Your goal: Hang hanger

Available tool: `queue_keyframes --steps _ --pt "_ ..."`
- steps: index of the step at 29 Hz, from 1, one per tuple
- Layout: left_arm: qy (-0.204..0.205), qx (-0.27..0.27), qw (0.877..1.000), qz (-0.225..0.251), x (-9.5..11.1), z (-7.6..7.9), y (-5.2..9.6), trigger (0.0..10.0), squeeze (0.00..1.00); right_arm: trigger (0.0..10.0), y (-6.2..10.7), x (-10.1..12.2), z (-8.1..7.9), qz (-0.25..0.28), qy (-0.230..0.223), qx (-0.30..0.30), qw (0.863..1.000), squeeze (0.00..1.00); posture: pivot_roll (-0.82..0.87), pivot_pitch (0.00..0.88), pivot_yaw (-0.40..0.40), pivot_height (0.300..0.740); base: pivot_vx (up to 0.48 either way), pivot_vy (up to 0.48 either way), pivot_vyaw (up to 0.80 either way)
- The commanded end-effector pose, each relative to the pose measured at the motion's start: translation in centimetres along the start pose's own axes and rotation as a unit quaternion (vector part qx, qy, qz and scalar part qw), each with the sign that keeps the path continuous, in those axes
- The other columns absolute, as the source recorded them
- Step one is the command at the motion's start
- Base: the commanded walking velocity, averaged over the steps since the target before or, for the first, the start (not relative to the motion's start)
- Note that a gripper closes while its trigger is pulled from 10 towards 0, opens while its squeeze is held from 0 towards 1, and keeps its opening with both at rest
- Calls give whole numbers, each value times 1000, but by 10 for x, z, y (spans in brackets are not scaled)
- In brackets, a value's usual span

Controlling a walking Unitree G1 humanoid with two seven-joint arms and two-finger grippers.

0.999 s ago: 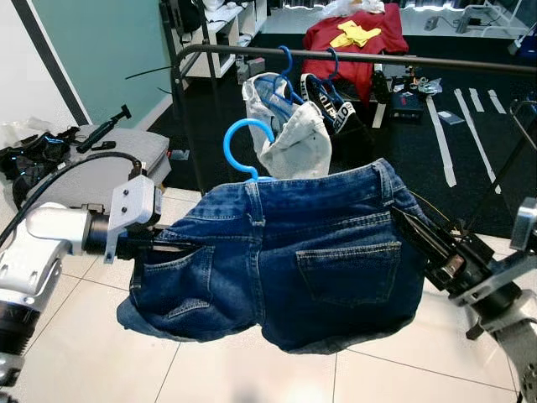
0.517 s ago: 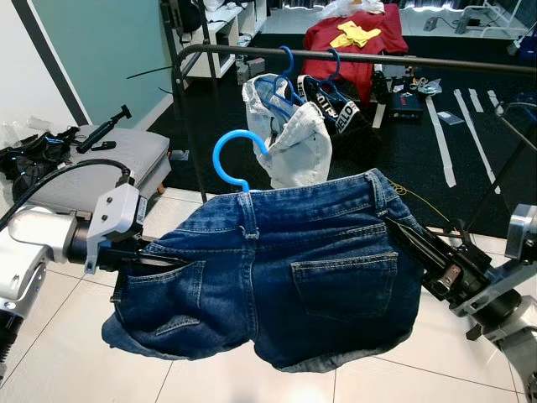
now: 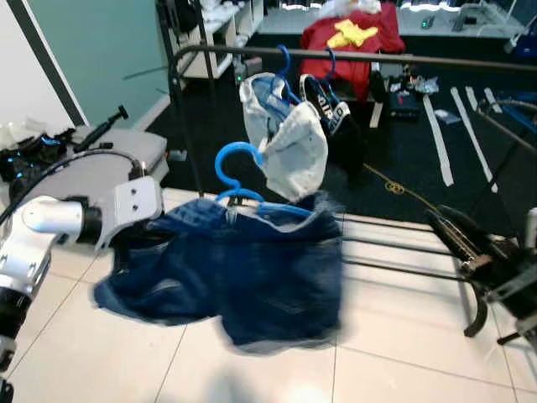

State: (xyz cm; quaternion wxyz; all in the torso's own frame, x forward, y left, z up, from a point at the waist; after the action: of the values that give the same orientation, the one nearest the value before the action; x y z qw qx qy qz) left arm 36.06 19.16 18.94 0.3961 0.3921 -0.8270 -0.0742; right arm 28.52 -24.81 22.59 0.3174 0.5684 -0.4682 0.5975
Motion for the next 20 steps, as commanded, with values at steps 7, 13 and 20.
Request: queue_keyframes --steps 7,13,20 --pt "-48 25 993 105 45 5 -22 10000 0 10000 -1 10 -2 34 -34 6 999 1000 -72 101 76 740 0 0 0" --pt "-72 -54 973 211 87 37 -29 10000 0 10000 0 18 -26 37 -48 93 994 1000 -73 94 74 740 0 0 0" --pt "-85 -18 984 153 86 30 -71 10000 0 10000 -18 18 -37 28 -35 112 993 0 -76 91 82 740 0 0 0"
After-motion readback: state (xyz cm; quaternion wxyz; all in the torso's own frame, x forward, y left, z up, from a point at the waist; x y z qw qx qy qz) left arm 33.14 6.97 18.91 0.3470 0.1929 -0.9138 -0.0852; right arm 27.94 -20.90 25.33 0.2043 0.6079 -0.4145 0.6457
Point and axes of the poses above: a point about 5 cm out from each wrist's last joint towards the gripper, its own y axis pointing back from the gripper into the wrist, its own x axis along the axis of the wrist's last joint, z = x × y, the point moved 6 cm from there along -y, pointing out of the wrist towards the gripper, and after that the axes turned 7 degrees about -y, right-handed, at the moved point
